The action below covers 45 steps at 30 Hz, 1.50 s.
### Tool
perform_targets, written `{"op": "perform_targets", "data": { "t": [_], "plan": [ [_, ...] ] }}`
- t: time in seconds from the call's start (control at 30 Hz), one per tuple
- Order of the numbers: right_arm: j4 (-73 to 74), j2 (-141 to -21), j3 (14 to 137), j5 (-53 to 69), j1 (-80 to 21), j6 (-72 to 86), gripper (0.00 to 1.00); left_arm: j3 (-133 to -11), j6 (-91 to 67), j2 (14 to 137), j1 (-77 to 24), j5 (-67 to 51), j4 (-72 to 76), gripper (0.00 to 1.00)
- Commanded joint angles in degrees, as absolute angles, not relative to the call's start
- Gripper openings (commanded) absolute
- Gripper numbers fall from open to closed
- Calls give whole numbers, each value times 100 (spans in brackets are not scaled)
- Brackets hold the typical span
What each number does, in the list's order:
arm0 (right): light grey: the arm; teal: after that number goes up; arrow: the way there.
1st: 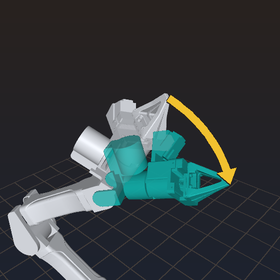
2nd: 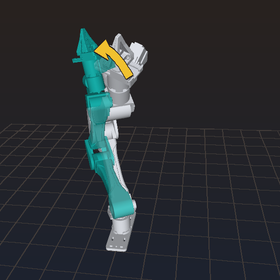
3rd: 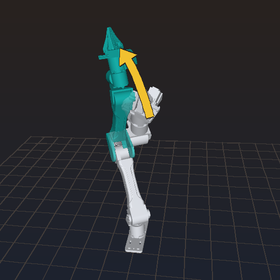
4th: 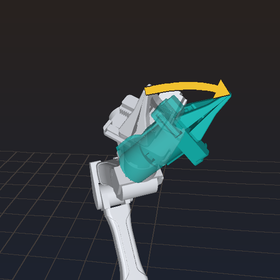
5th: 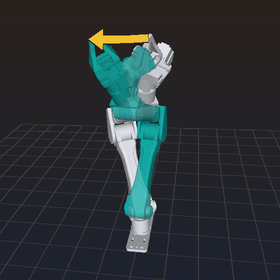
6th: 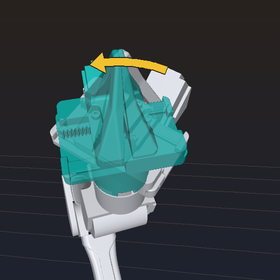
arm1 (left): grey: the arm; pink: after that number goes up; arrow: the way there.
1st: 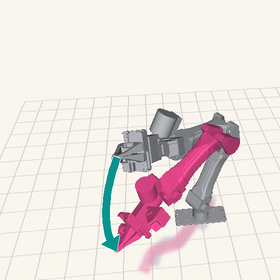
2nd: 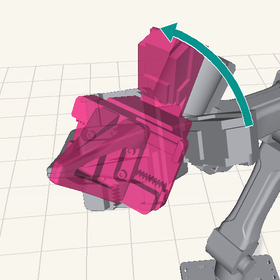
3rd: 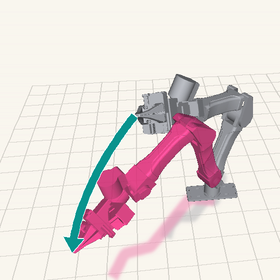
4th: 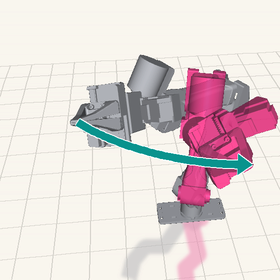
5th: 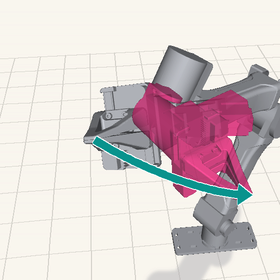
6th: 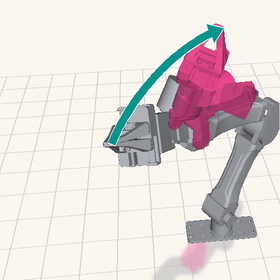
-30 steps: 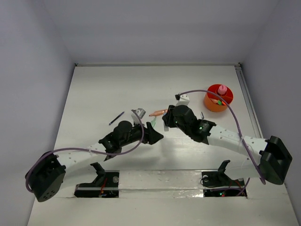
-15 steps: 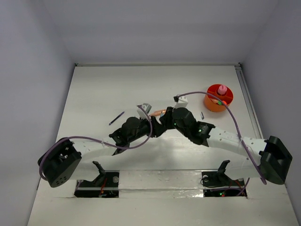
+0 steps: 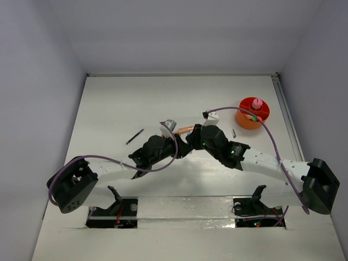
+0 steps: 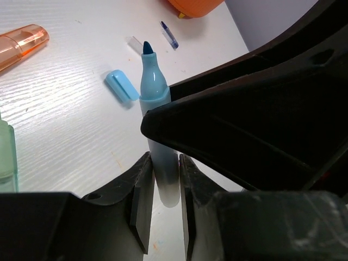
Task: Sort the stationery into containers
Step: Pick up the pen from the center of the board, then pick up the pen cap from the center of the board.
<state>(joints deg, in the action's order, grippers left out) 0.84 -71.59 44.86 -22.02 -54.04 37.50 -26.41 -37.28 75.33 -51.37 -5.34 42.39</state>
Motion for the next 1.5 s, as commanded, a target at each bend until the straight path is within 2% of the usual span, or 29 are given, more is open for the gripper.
{"op": "perform_targets", "data": {
  "t": [0.0, 0.03, 0.07, 0.13, 0.17, 0.27, 0.33, 0.43, 0.53, 0.57, 0.63, 0.73, 0.77, 0.87, 0.97, 1.13, 1.37, 1.47],
  "plan": [
    [-133, -6865, 4517, -2110, -5449, 3850, 21, -2734, -3595, 7340, -5194, -606, 4632, 0],
    [-80, -6821, 4544, -2118, -5449, 3815, 25, -2707, -3560, 7278, -5194, -624, 4614, 0],
    [-27, -6759, 4587, -2109, -5449, 3693, 38, -2646, -3533, 7208, -5194, -650, 4588, 0],
    [403, -6584, 4807, -2040, -5449, 3438, 51, -2593, -3385, 6988, -5194, -650, 4404, 0],
    [474, -6496, 4869, -1961, -5449, 3323, 61, -2584, -3340, 6909, -5194, -633, 4334, 0],
    [799, -6101, 4983, -1872, -5239, 3042, 68, -2462, -3113, 6645, -5194, -694, 4140, 0],
    [1010, -5864, 4966, -1968, -4985, 2884, 68, -2356, -3015, 6531, -5194, -738, 4061, 0],
    [1195, -5722, 4843, -1733, -4581, 2804, 61, -2250, -2901, 6311, -5194, -817, 4008, 0],
    [1187, -5739, 4597, -1417, -4149, 2743, 49, -2162, -2778, 6039, -5194, -817, 3824, 0],
    [1230, -5826, 4571, -1345, -4035, 2707, 42, -2153, -2751, 5977, -5194, -809, 3780, 0],
    [1336, -6265, 4562, -1187, -3858, 2637, 39, -2162, -2655, 5854, -5194, -826, 3639, 0],
    [1406, -6942, 4693, -1047, -3744, 2488, 44, -2188, -2611, 5757, -5142, -870, 3551, 0],
    [1432, -7100, 4754, -1011, -3744, 2426, 51, -2188, -2610, 5748, -5142, -888, 3542, 0],
    [1494, -7698, 4992, -923, -3744, 2303, 63, -2145, -2628, 5713, -5142, -897, 3559, 0],
    [1547, -8224, 5167, -923, -3692, 2233, 66, -2101, -2654, 5713, -5142, -975, 3586, 0],
    [1538, -8744, 5291, -985, -3630, 2189, 66, -2022, -2724, 5652, -5142, -967, 3551, 0],
    [1433, -9211, 5414, -976, -3507, 2145, 56, -1837, -2821, 5537, -5142, -1055, 3621, 0],
    [1327, -9334, 5423, -905, -3393, 2110, 54, -1802, -2865, 5651, -5142, -1046, 3700, 0]
  ]
}}
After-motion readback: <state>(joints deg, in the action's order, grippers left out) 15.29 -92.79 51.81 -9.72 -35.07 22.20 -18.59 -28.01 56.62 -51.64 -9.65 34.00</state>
